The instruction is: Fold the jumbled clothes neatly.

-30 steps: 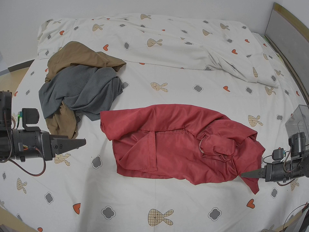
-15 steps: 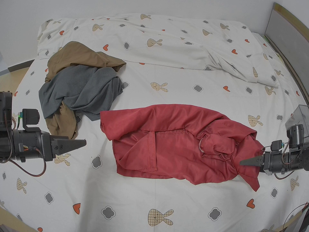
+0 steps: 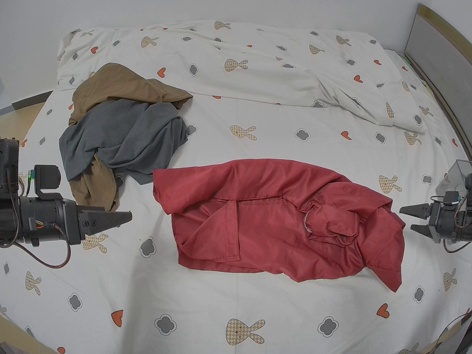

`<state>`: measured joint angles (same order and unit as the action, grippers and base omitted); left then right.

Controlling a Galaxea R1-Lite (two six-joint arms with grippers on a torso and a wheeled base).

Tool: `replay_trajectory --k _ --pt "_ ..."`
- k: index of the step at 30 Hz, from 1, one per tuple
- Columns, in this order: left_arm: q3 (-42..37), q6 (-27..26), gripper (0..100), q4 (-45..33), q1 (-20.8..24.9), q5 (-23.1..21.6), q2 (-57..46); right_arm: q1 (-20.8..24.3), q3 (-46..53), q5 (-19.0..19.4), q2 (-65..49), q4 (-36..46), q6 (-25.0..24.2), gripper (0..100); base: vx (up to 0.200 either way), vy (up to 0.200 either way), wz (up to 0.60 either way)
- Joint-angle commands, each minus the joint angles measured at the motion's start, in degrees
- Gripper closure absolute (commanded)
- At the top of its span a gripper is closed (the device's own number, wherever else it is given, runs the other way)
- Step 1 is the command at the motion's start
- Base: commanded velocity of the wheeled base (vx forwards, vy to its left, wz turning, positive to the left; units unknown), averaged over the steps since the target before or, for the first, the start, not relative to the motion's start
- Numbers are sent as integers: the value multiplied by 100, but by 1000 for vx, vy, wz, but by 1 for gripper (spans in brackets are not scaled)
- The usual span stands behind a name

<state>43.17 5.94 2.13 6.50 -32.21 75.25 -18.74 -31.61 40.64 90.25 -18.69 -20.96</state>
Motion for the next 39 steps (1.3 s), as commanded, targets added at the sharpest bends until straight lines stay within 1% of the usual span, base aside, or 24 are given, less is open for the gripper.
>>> replay_trajectory --k 1,4,5,8,9,11,14,19,25,29,31,33,34,39 --pt "34 4 0 6 -17 4 16 -904 -29 -30 -499 -3 39 0 0 0 0" --pt "34 4 0 6 -17 4 16 -965 -65 -30 -297 -30 21 0 0 0 0" --pt "34 4 0 6 -17 4 16 -904 -152 -30 81 -47 21 0 0 0 0" --pt "34 4 0 6 -17 4 7 -877 -232 -39 380 -56 39 0 0 0 0" --pt "34 13 0 6 -17 4 16 -833 -416 -127 881 -65 39 0 0 0 0" --pt "34 13 0 6 -26 4 16 -816 -566 -250 1311 -65 39 0 0 0 0" --pt "34 13 0 6 -26 4 16 -781 -680 -285 1636 -91 48 0 0 0 0" --pt "25 13 0 6 -26 4 51 -543 -838 -294 2146 -249 13 0 0 0 0" --pt "16 4 0 6 -17 4 51 -183 -961 -294 2559 -803 -84 0 0 0 0" --pt "16 4 0 6 -26 4 60 63 -1084 -294 2647 -829 -277 0 0 0 0" --pt "16 4 0 6 -26 4 60 230 -1181 -303 2691 -821 -497 0 0 0 0" --pt "16 4 0 6 -26 4 60 327 -1234 -311 2744 -829 -585 0 0 0 0" --pt "16 4 0 6 -26 4 60 362 -1242 -311 2753 -829 -594 100 0 0 0" --pt "8 4 0 6 -17 4 60 309 -1260 -303 2700 -829 -620 100 0 0 0"
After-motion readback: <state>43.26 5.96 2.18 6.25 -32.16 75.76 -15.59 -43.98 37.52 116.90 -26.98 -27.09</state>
